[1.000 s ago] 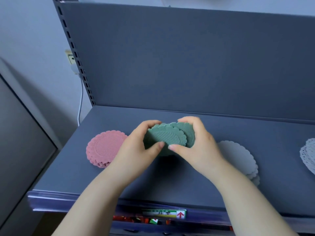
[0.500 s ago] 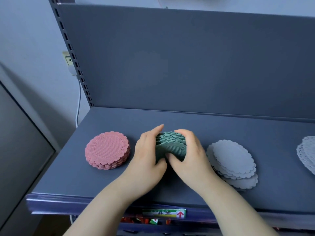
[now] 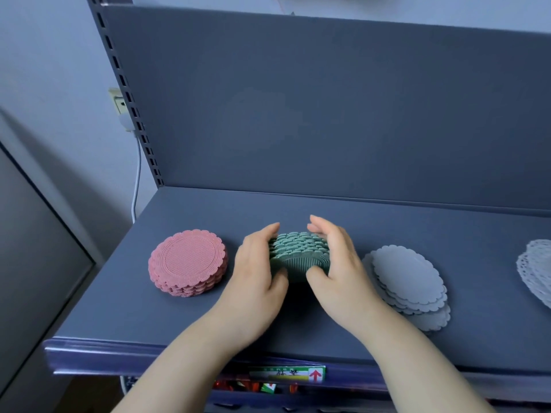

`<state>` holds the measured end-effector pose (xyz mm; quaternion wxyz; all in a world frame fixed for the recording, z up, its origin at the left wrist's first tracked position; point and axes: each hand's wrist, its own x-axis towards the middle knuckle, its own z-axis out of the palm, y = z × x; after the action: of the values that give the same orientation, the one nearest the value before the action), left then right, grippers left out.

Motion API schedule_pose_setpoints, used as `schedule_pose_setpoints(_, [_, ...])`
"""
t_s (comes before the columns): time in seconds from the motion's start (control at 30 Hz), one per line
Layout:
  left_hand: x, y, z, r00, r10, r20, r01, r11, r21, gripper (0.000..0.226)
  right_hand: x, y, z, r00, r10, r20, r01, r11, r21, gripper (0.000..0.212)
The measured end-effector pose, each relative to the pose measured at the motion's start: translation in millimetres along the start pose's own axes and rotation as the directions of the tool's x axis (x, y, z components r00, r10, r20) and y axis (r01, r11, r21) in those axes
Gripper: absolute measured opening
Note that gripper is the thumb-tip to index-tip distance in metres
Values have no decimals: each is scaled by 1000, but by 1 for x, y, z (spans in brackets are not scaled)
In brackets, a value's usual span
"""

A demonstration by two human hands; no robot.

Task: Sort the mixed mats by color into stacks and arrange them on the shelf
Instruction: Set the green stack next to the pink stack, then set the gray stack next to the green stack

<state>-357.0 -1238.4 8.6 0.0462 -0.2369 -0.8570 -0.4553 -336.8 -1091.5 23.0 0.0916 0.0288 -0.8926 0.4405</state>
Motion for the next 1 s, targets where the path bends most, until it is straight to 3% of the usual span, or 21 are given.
schedule_pose_setpoints(0.13, [2,-5,-2,998,-5,62,4,1000,3,62,1,0,-3,999,-6,46,7,1000,-22,67])
schedule_pose_setpoints(0.3, [4,-13,-7,994,-105,-30,106,994,10,56,0,8,-8,998,53,-28,-54,998,-26,47])
schedule_pose_setpoints(0.47, [10,-7,-22,977,-202,-61,200,979,-43,48,5,9,-14,994,96,-43,-96,995,11,47])
schedule_pose_setpoints(0.67, [15,-3,-27,968,-243,63,225,951,212,49,2,12,-9,972,230,39,-227,971,-72,44])
schedule_pose_setpoints(1.0, [22,3,-14,939,-324,114,209,803,558,47,6,0,-4,951,306,39,-278,904,-324,44])
